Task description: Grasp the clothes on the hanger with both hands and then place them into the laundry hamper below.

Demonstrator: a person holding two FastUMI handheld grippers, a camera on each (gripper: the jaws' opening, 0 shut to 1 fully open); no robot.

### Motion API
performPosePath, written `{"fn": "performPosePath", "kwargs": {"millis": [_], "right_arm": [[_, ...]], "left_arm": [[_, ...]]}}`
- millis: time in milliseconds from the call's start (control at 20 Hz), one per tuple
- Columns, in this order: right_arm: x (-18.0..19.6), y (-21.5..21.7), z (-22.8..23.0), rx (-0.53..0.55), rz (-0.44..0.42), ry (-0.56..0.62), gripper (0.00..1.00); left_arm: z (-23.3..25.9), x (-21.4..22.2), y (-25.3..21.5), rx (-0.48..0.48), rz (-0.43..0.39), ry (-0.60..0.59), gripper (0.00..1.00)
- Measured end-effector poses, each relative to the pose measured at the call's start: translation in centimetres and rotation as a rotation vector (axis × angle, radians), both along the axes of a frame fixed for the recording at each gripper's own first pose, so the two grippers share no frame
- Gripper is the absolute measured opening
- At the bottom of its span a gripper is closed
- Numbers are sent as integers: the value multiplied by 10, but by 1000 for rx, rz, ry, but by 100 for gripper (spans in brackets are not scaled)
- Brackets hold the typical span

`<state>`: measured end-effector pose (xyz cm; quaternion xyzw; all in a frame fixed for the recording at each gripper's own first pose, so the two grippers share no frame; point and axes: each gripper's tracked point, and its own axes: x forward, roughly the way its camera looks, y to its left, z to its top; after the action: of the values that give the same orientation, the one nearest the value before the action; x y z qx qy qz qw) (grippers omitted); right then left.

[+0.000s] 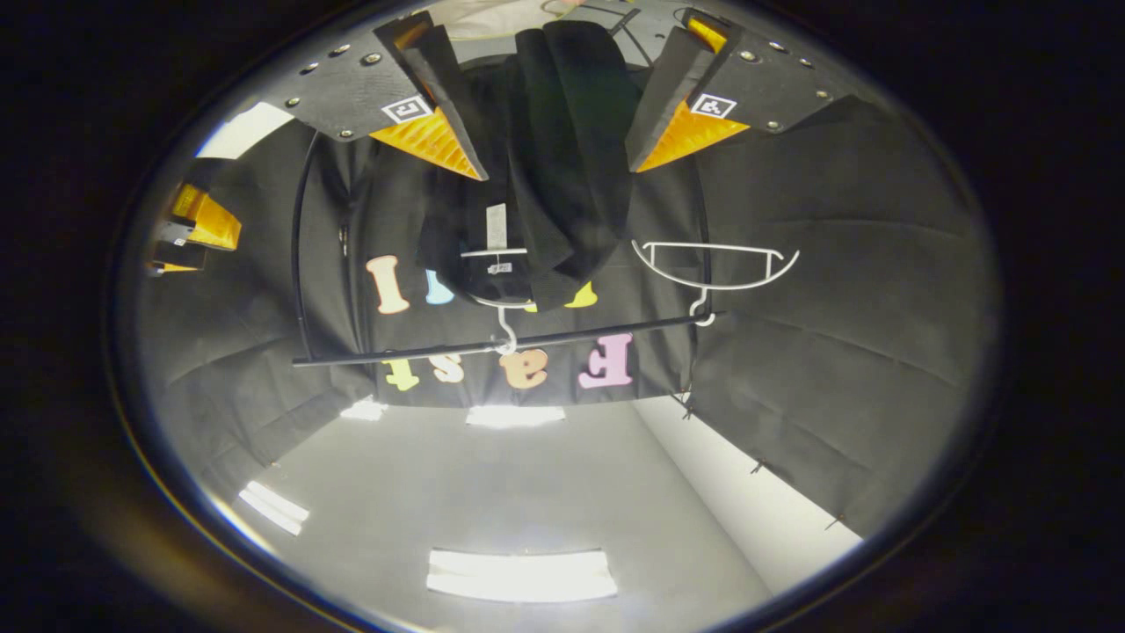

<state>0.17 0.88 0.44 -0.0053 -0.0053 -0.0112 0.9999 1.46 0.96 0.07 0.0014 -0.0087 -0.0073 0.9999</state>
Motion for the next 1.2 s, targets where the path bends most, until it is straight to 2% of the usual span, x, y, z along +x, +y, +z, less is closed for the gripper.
{"fn": "performPosePath", "kwargs": {"millis": [350, 650, 850, 1200], "right_arm": [[14, 28, 2, 13, 16, 4, 99], [33, 52, 5, 30, 57, -7, 98], [61, 63, 3, 47, 105, -5, 98], [131, 74, -7, 81, 217, 12, 99]], "left_arm": [[-1, 18, 16, -12, -33, 2, 89], [1, 33, 5, -14, -66, -4, 89], [-4, 51, -7, -23, -64, 6, 90], [-9, 101, -33, -5, 4, 20, 89]]}}
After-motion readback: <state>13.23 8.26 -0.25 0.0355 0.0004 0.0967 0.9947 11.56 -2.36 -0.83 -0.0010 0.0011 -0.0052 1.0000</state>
